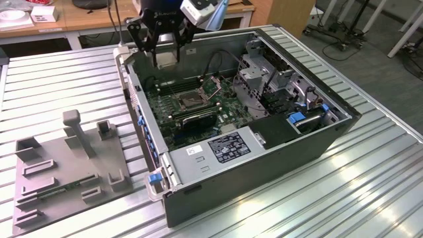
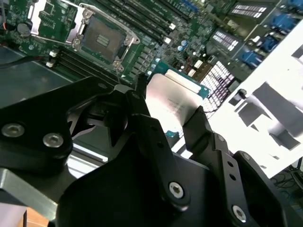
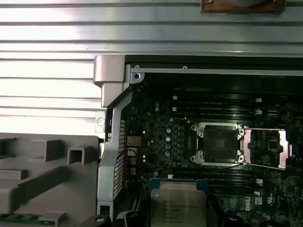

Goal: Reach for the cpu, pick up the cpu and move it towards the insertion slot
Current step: 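Pick up the cpu and move it towards the insertion slot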

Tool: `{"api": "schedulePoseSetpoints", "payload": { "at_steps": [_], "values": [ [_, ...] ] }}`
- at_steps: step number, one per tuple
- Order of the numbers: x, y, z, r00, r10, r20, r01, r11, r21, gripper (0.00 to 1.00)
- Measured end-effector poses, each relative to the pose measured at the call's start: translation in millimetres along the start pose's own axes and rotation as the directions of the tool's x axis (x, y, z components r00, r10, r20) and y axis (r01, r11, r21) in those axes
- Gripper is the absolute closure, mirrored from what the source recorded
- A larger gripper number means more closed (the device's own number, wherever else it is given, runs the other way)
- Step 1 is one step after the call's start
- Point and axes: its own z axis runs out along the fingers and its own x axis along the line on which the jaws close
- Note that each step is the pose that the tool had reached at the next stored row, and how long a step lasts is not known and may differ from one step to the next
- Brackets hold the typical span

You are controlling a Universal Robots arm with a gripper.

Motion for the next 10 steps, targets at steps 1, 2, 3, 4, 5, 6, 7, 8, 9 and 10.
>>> {"api": "schedulePoseSetpoints", "payload": {
  "at_steps": [1,2,3,4,5,6,7,8,9,10],
  "values": [
    [-1.3,1.4,0.2,1.0000,0.000,0.0000,0.000,1.0000,0.0000,0.45],
    [-3.0,3.1,0.3,1.0000,0.000,0.0000,0.000,1.0000,0.0002,0.45],
    [-5.0,4.7,0.5,1.0000,0.000,-0.0001,0.000,1.0000,0.0004,0.45],
    [-6.9,6.1,0.7,1.0000,0.000,-0.0001,0.000,1.0000,0.0005,0.45],
    [-9.2,7.6,1.0,1.0000,0.000,-0.0001,0.000,1.0000,0.0005,0.45],
    [-11.3,8.9,1.2,1.0000,0.000,0.0000,0.000,1.0000,0.0004,0.45],
    [-13.3,10.2,1.4,1.0000,0.000,0.0000,0.000,1.0000,0.0005,0.45],
    [-15.3,11.5,1.6,1.0000,0.000,-0.0001,0.000,1.0000,0.0006,0.45],
    [-17.1,12.8,1.8,1.0000,0.000,-0.0001,0.000,1.0000,0.0006,0.45],
    [-18.9,13.9,2.0,1.0000,0.000,-0.0001,0.000,1.0000,0.0006,0.45]
  ]
}}
